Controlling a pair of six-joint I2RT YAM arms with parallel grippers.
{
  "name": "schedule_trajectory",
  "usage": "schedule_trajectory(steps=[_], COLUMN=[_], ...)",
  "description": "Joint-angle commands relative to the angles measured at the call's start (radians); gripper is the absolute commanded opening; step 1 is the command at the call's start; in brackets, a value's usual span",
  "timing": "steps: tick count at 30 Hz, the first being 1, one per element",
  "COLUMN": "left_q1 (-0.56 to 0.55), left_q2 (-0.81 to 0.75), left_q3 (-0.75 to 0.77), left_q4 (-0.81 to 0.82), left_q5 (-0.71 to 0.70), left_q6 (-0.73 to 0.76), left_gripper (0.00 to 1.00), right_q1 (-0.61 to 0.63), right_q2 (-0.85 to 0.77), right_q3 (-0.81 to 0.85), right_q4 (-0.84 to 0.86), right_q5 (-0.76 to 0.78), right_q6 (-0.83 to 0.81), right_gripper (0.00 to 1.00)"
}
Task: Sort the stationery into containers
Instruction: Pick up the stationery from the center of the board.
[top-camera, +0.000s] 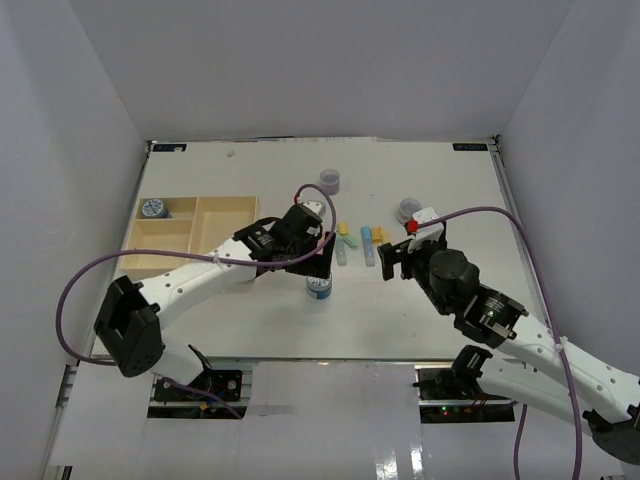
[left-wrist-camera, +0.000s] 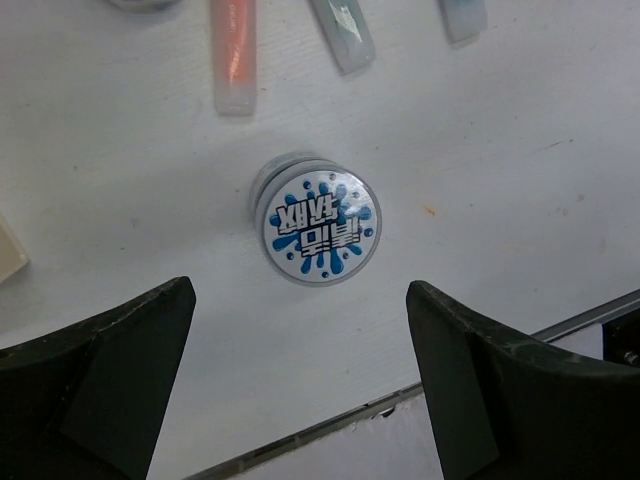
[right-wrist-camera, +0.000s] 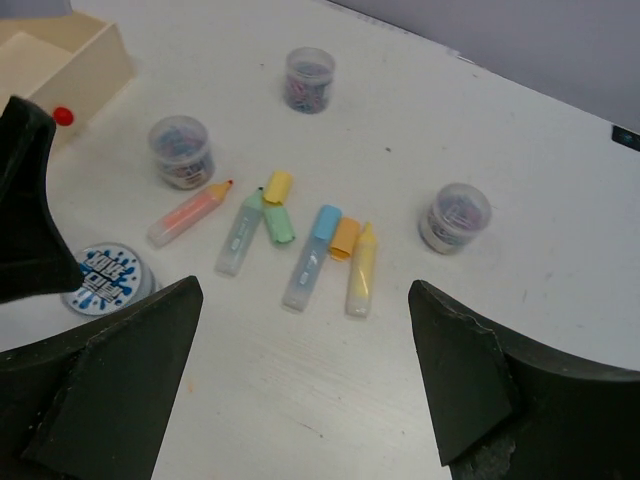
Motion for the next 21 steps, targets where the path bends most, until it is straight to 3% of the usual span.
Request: schedule_trajectory(steps=[1, 17, 21], left_q1=[-0.063, -0.123, -0.123], left_q2=[0.062, 0.278, 0.295], left_q3=[0.063, 0.135, 0.155], left_q4=[0.002, -0.018, -0.027], left_q5=[-0.121, -0.197, -0.185], left_q6=[-0.031, -0.028, -0.031], left_gripper=[0.98, 0.98, 0.89], right_q1=[-0.003, -0.006, -0.008], right_q2=[-0.074, -0.151, -0.142], right_q3=[-0.034, -0.072, -0.075], right_q4=[-0.058, -0.113, -0.113], right_q5=[0.177, 0.211, 0.207], right_q6=[0.052, 0.065, 0.062], right_gripper=[0.90, 0.90, 0.90])
